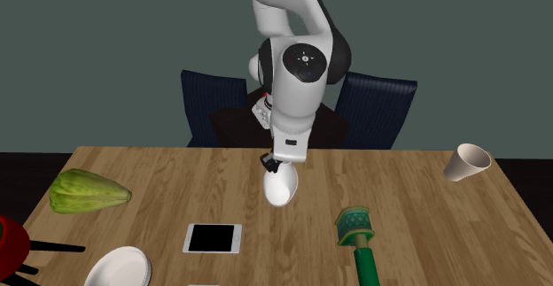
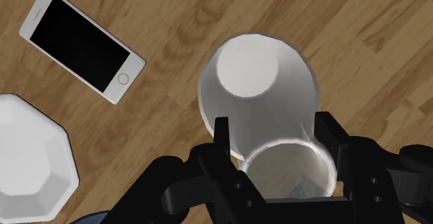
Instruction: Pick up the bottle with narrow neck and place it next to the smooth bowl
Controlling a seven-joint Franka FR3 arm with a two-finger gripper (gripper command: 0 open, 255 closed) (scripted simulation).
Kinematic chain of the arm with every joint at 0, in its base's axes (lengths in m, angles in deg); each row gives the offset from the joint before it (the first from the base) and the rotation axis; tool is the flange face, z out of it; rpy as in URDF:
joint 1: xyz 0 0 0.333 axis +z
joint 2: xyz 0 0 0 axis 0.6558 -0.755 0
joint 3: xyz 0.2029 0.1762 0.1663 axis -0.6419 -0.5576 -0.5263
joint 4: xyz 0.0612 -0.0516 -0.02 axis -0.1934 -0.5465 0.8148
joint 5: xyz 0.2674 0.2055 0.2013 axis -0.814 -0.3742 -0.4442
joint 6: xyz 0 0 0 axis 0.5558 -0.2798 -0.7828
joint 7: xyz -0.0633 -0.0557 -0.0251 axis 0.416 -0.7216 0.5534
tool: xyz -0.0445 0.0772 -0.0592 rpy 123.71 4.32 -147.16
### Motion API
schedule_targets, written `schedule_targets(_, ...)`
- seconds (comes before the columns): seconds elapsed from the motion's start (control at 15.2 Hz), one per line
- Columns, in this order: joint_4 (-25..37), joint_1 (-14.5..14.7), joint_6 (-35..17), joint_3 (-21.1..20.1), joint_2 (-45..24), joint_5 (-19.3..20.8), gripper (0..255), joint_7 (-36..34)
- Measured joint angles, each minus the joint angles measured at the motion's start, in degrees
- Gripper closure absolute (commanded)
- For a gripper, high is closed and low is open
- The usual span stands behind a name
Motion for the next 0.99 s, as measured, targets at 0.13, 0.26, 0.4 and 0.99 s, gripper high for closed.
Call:
schedule_targets(0.13,1.4,0.1,1.7,-0.3,0.4,-0.1,255,0.0)
schedule_targets(0.26,2.5,0.1,3.2,-0.6,0.8,-0.1,255,-0.1)
schedule_targets(0.4,3.6,0.1,4.7,-0.8,1.1,0.0,255,0.1)
schedule_targets(0.99,10.2,0.4,11.5,-1.7,1.4,-0.5,255,0.5)
